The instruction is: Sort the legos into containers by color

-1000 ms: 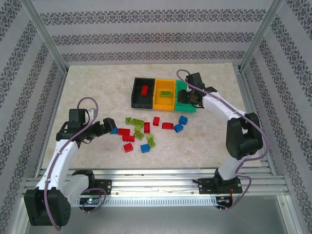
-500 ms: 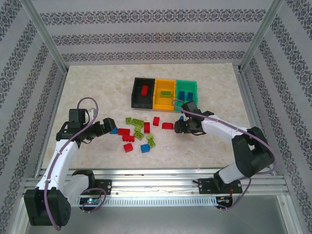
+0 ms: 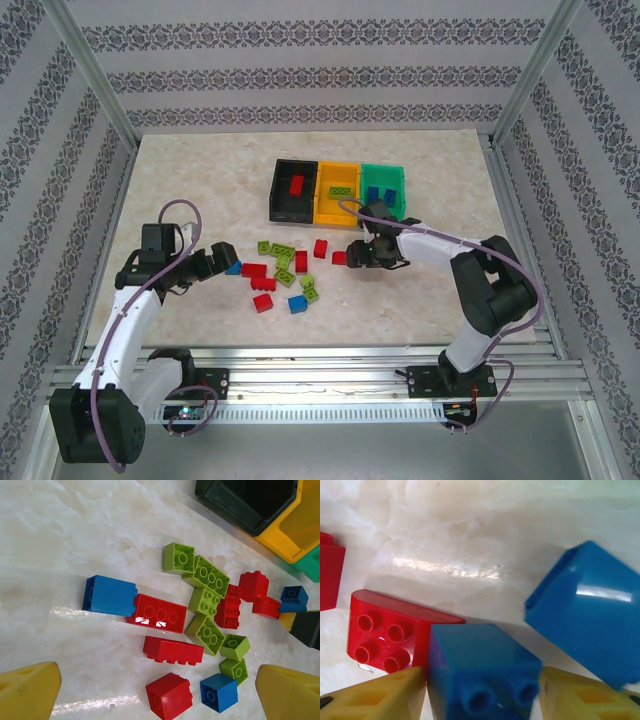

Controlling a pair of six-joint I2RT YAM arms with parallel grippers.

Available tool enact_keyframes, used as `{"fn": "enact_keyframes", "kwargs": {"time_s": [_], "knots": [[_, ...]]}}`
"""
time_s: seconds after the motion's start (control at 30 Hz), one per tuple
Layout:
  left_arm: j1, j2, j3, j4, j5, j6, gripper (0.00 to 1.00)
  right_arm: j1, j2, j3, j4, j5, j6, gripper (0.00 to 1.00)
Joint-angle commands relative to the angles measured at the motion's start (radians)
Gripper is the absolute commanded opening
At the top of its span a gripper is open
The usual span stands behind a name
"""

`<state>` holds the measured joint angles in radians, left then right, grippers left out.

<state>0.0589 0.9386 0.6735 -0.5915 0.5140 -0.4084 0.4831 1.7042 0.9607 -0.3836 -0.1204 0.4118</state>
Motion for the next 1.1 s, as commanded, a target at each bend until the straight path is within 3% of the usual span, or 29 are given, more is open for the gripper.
{"fn": "enact_keyframes", "kwargs": {"time_s": [0.0,0.13,0.3,0.43,0.77,0.83,0.9,0.97,1.07], "knots": [[-0.011,-0.010,-0.008,0.015,-0.007,-0.012,1.00,0.020,0.036,0.034,0.000,-0.010,-0.016,0.60],[-0.011,-0.006,-0.008,0.016,-0.004,-0.013,1.00,0.021,0.060,0.049,0.002,-0.010,-0.015,0.60],[-0.011,-0.006,-0.008,0.016,-0.005,-0.013,1.00,0.023,0.050,0.062,-0.013,-0.010,-0.027,0.40],[-0.011,-0.005,-0.008,0.017,-0.003,-0.013,1.00,0.018,-0.002,0.081,-0.042,0.002,-0.036,0.35],[-0.011,0.000,-0.007,0.015,-0.006,-0.012,1.00,-0.163,-0.039,0.306,-0.096,0.020,-0.070,0.37],[-0.011,-0.002,-0.007,0.015,-0.007,-0.013,1.00,-0.200,-0.001,0.380,-0.110,0.024,-0.075,0.42],[-0.011,-0.004,-0.008,0.015,-0.011,-0.012,1.00,-0.223,0.048,0.452,-0.139,0.020,-0.092,0.54],[-0.011,-0.004,-0.009,0.013,-0.014,-0.013,1.00,-0.230,0.070,0.504,-0.198,0.026,-0.115,0.57],[-0.011,-0.003,-0.006,0.012,-0.017,-0.012,1.00,-0.232,0.031,0.432,-0.150,0.031,-0.108,0.58]]}}
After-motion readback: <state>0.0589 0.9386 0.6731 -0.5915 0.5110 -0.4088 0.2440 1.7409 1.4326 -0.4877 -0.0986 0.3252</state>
